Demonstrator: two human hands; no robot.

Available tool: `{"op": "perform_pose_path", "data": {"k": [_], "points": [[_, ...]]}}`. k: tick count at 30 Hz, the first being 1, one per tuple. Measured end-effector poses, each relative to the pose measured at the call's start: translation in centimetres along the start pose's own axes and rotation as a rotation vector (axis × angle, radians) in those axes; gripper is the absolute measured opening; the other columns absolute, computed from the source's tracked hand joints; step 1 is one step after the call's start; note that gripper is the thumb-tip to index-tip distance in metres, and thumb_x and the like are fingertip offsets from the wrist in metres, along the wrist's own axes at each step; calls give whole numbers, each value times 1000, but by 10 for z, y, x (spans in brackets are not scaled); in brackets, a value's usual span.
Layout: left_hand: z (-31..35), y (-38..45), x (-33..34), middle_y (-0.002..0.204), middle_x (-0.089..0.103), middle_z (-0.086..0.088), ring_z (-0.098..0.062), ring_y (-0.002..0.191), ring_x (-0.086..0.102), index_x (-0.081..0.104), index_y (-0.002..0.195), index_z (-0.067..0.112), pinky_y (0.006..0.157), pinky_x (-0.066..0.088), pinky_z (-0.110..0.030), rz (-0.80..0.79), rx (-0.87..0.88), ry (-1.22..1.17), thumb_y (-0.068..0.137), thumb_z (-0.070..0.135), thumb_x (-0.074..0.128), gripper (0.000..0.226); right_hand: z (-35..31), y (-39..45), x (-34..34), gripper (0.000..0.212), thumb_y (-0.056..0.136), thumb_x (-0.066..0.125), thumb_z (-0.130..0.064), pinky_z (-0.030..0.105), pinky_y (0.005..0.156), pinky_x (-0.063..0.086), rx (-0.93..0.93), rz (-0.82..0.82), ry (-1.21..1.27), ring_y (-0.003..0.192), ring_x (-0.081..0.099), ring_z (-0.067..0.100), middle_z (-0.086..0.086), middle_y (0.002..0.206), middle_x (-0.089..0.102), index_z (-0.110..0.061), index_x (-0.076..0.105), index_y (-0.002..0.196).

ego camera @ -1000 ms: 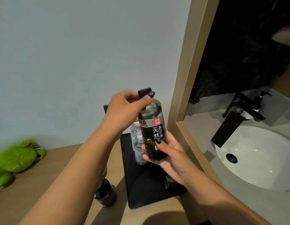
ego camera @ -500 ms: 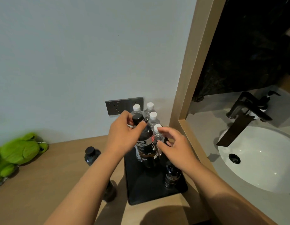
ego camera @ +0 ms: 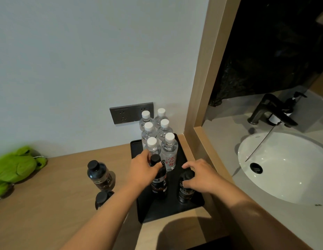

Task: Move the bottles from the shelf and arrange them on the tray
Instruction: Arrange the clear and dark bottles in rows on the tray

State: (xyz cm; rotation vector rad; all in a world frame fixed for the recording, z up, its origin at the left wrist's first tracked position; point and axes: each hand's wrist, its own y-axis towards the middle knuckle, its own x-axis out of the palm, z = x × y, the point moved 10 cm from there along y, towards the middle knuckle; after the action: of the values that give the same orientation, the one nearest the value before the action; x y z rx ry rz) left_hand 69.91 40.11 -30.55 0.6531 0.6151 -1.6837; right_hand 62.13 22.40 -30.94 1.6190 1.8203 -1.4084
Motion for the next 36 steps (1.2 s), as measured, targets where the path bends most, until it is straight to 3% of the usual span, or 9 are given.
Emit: {"op": "perform_pose_path", "data": {"k": [3, 7, 17, 25, 32, 36], "points": [[-7, -7, 11, 91, 62, 8, -10, 84, 59, 55, 100, 25, 71, 43, -23, 28, -13, -53, 81, 28, 72, 26, 6, -1, 7, 49, 84, 68, -22, 27, 93, 44, -16, 27, 14, 119, 48, 21, 1, 133, 41, -32, 51, 128], [-23, -13, 19, 89, 61, 4, -14, 79, 57, 49, 86, 28, 67, 42, -25, 87, -42, -113, 80, 26, 73, 25, 11, -1, 5, 41, 87, 65, -16, 27, 91, 46, -38, 142, 73, 111, 53, 18, -1, 127, 51, -31, 55, 124], [-24, -13, 25, 98, 54, 1, -12, 87, 51, 52, 93, 21, 76, 40, -24, 150, -47, -96, 81, 25, 73, 24, 17, 4, 8, 31, 89, 63, -16, 18, 86, 36, -127, 221, 175, 97, 47, 10, -2, 120, 54, -28, 57, 117], [-22, -7, 24, 97, 52, 3, -15, 88, 55, 50, 89, 24, 78, 50, -30, 109, -59, -40, 78, 28, 75, 28, 18, 7, 1, 35, 91, 60, -13, 25, 96, 41, -153, 209, 191, 114, 53, 15, -4, 126, 56, -28, 57, 123], [-21, -5, 20, 96, 55, 3, -17, 86, 56, 49, 96, 24, 71, 46, -28, 45, -58, 3, 73, 38, 78, 40, 13, 29, -15, 29, 93, 56, -13, 28, 83, 50, -148, 160, 187, 107, 57, 18, 0, 117, 61, -27, 58, 118], [-24, -6, 20, 106, 59, 5, -14, 94, 59, 53, 106, 26, 80, 51, -30, 12, -46, -3, 75, 38, 77, 41, -10, 43, -25, 28, 92, 56, -14, 38, 85, 53, -216, 114, 103, 100, 60, 23, 5, 114, 62, -27, 57, 117]]}}
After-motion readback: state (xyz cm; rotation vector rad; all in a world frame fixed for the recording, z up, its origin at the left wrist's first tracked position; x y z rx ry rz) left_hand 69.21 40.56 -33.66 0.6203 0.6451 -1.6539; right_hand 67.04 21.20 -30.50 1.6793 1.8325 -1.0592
